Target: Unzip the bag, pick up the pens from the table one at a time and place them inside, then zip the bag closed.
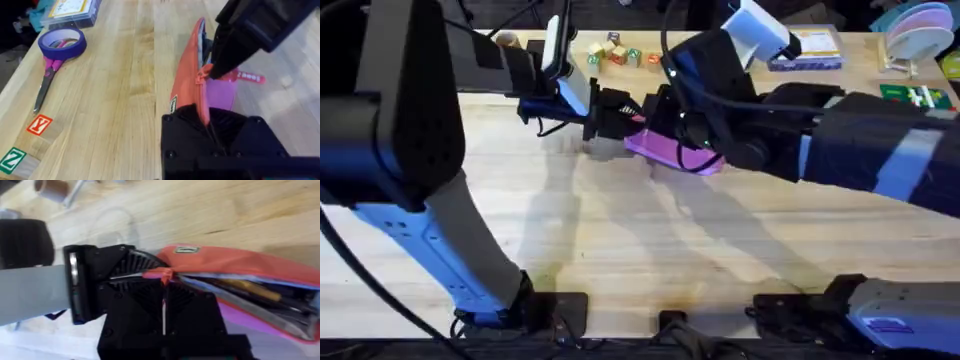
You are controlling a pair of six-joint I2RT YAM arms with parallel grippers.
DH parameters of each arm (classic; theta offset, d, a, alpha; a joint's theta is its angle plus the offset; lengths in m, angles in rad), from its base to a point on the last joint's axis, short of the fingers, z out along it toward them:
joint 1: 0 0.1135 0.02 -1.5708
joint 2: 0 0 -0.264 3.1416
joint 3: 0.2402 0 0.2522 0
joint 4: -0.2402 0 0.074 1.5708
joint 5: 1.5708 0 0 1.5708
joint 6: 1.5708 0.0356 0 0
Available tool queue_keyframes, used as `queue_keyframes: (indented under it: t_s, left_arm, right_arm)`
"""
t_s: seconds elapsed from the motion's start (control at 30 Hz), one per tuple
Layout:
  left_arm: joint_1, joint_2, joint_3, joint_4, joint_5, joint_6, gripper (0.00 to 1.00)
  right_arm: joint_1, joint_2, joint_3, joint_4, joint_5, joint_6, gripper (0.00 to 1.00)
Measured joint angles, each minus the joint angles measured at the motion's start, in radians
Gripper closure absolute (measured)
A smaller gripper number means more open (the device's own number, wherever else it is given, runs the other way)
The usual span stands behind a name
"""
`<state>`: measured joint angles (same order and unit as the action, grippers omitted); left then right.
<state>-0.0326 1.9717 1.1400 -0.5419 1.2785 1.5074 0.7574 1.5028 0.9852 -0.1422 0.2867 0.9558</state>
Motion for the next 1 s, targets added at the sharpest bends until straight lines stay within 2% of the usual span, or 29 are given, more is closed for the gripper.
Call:
queue_keyframes:
  t_s: [0.2, 0.23, 0.4, 0.43, 1.0]
  left_arm:
    - [-0.003, 0.000, 0.000, 0.001, -0.004, -0.004, 0.957]
    - [-0.003, 0.000, 0.000, 0.005, -0.003, -0.004, 0.957]
    - [-0.013, 0.000, 0.000, 0.004, 0.003, -0.004, 0.958]
    - [-0.022, 0.000, 0.000, 0.004, 0.005, -0.005, 0.958]
    - [-0.023, 0.000, 0.000, 0.001, 0.005, -0.008, 0.958]
  right_arm:
    - [-0.061, -0.030, 0.000, -0.088, -0.029, -0.004, 0.971]
    - [-0.107, -0.068, 0.000, -0.131, -0.053, -0.015, 0.971]
    - [-0.174, -0.104, 0.000, -0.203, -0.089, -0.045, 0.971]
    - [-0.230, -0.123, 0.000, -0.271, -0.106, -0.066, 0.971]
    - [-0.445, -0.135, 0.000, -0.490, -0.125, -0.171, 0.971]
